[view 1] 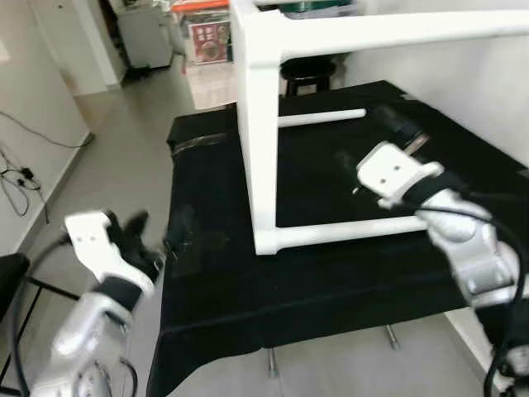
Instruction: Building children table
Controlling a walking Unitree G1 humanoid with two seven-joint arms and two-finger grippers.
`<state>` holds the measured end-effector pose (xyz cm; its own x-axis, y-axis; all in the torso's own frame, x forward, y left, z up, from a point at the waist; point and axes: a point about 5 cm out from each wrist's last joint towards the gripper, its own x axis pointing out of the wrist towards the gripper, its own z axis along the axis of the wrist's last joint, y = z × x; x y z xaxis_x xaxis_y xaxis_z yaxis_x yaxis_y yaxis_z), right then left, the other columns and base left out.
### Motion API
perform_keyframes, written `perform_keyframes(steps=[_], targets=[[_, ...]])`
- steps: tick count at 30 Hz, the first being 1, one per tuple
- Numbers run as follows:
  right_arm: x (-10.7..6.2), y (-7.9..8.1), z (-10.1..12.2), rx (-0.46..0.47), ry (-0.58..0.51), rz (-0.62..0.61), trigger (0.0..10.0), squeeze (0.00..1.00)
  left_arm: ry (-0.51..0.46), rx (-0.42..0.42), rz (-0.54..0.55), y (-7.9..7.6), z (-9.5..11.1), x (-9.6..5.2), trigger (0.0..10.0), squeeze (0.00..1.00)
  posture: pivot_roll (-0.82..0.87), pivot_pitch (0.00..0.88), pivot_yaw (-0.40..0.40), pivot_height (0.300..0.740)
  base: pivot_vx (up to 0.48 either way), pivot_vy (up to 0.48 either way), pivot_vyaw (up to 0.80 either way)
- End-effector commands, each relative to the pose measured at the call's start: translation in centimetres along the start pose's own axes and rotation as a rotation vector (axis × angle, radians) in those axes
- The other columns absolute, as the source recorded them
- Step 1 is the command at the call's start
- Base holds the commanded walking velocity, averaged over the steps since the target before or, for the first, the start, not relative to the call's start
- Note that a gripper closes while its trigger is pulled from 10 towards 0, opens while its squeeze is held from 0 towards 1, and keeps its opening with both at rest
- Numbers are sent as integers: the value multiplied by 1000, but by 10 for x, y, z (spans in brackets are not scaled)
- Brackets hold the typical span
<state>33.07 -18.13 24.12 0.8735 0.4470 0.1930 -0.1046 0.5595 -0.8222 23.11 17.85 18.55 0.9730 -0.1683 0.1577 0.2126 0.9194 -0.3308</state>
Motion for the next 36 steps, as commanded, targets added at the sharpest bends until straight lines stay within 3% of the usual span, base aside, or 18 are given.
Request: perform_keyframes(steps=[1,2,8,14,22,25,29,36], targets=[[2,10,7,23,-20,41,10000,0,8,-66,2,-8,-9,0,10000,0,-104,25,86,740,0,-480,0],[2,23,8,67,-23,76,10000,0,14,-86,7,-11,-11,0,10000,0,-103,24,85,740,0,-480,431],[4,33,12,94,-27,118,10000,0,5,-108,12,-14,-13,3,10000,0,-102,24,79,740,0,-160,677],[7,32,19,79,-59,118,10000,0,5,-114,-19,-21,-17,5,10000,0,-103,22,78,740,0,0,653],[8,16,22,54,-71,54,10000,0,-2,-123,-52,-27,-19,11,10000,0,-110,18,72,740,0,0,0],[8,-8,21,23,-68,-28,10000,0,-3,-115,-77,-30,-19,15,10000,0,-113,14,73,740,0,0,0],[4,-22,21,5,-81,-35,10000,0,-2,-111,-124,-34,-19,17,10000,0,-120,9,75,740,0,0,0],[-2,-22,16,-16,-71,0,10000,0,2,-117,-195,-42,-20,18,10000,0,-126,6,76,740,0,-399,0]])
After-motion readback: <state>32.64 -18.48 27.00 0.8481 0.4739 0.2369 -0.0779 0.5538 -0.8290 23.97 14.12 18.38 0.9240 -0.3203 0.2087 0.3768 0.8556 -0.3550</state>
